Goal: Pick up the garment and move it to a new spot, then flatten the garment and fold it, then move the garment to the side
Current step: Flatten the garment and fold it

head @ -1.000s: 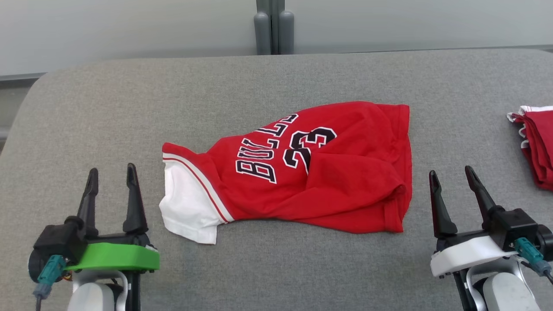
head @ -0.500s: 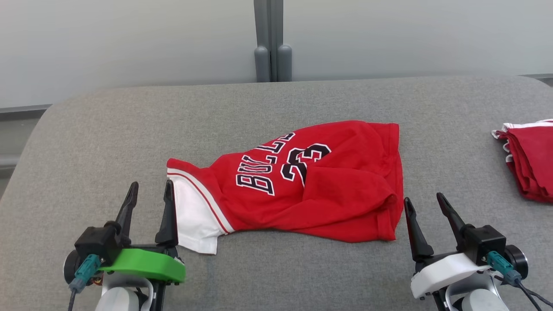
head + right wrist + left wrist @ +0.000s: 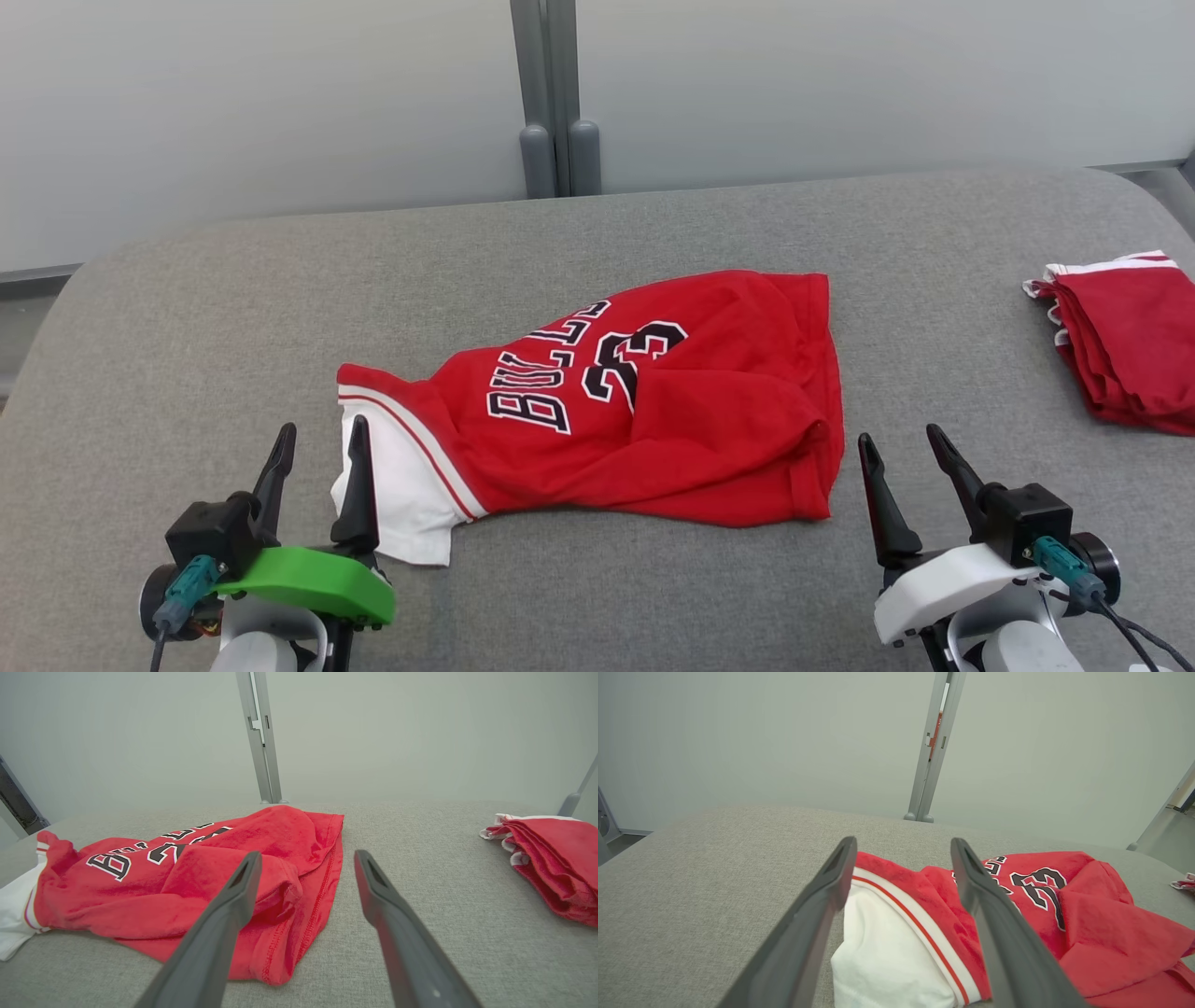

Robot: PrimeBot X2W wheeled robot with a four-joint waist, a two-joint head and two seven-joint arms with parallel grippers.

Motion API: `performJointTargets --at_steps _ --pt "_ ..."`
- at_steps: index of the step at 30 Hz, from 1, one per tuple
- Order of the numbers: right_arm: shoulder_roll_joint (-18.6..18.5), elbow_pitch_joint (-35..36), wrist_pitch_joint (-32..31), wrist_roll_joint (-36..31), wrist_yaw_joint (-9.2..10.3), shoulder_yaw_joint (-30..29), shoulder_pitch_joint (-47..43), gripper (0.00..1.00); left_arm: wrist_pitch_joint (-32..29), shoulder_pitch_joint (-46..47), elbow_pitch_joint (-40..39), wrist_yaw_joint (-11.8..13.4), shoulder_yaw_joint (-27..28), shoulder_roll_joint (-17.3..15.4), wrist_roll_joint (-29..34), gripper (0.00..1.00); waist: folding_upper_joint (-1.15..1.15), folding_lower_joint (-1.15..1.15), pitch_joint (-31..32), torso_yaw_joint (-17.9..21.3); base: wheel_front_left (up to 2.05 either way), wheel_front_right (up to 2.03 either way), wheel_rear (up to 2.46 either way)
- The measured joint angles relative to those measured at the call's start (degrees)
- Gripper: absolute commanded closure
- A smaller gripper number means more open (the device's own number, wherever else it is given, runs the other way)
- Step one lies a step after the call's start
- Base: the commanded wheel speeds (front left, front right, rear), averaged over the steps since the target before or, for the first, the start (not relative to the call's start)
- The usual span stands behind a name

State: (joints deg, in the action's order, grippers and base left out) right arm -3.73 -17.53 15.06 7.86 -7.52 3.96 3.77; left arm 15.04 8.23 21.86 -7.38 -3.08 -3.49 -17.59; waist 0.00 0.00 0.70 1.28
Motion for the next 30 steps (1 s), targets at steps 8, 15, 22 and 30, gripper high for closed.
performJointTargets --at_steps 8,15,22,30 --pt "0.14 0.76 0.00 -0.03 0.00 -0.77 -0.12 0.00 0.01 -0.31 0.47 0.00 -0.56 0.02 0.00 0.00 0.00 0.00 -0.22 0.30 0.00 0.00 0.00" --pt "-0.34 1.60 0.00 -0.68 0.00 -0.65 0.52 0.00 0.01 -0.29 3.25 0.00 0.34 -0.56 1.08 0.00 0.00 0.00 -1.01 0.02 0.00 0.00 0.00" --pt "-1.20 -2.80 -2.36 -0.18 -0.01 1.64 3.86 0.00 0.00 2.55 12.44 0.33 1.46 -0.70 3.32 0.00 0.00 0.00 -1.55 0.33 0.00 0.00 0.00" --pt "-2.08 -7.16 -12.55 1.89 0.00 4.23 9.23 0.00 -1.36 10.20 25.47 1.62 1.63 -0.88 3.46 0.00 0.00 0.00 -3.45 1.61 0.00 0.00 0.00"
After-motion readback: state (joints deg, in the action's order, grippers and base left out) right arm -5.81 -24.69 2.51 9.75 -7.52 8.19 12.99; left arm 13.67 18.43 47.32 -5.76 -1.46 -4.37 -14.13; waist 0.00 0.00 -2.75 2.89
